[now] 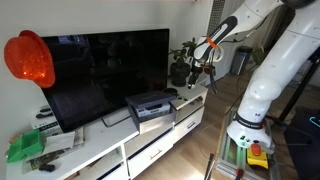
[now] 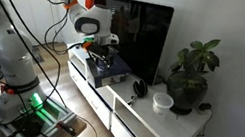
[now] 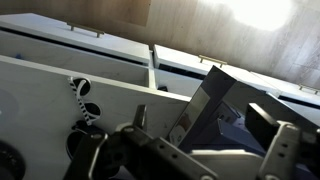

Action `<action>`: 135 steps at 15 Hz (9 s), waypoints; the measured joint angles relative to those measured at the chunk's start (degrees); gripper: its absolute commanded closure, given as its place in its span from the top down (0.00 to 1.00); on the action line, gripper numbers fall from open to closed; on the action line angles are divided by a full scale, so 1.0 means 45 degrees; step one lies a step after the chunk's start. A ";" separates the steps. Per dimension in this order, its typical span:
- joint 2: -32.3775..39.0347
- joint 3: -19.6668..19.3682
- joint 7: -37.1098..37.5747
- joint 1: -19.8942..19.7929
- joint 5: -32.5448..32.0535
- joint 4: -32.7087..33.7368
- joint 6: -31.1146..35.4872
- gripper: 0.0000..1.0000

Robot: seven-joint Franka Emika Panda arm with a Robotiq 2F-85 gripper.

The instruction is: Put the white sunglasses in their case

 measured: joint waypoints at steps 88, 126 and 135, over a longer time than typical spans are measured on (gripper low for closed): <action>0.9785 0.5361 -0.6411 -0.6246 -0.1594 0.6979 0.6198 0.03; 1.4498 0.6227 -0.5673 -0.7392 -0.5811 1.0178 0.8859 0.17; 1.4499 0.6636 -0.5453 -0.7766 -0.5811 1.0178 0.8876 0.00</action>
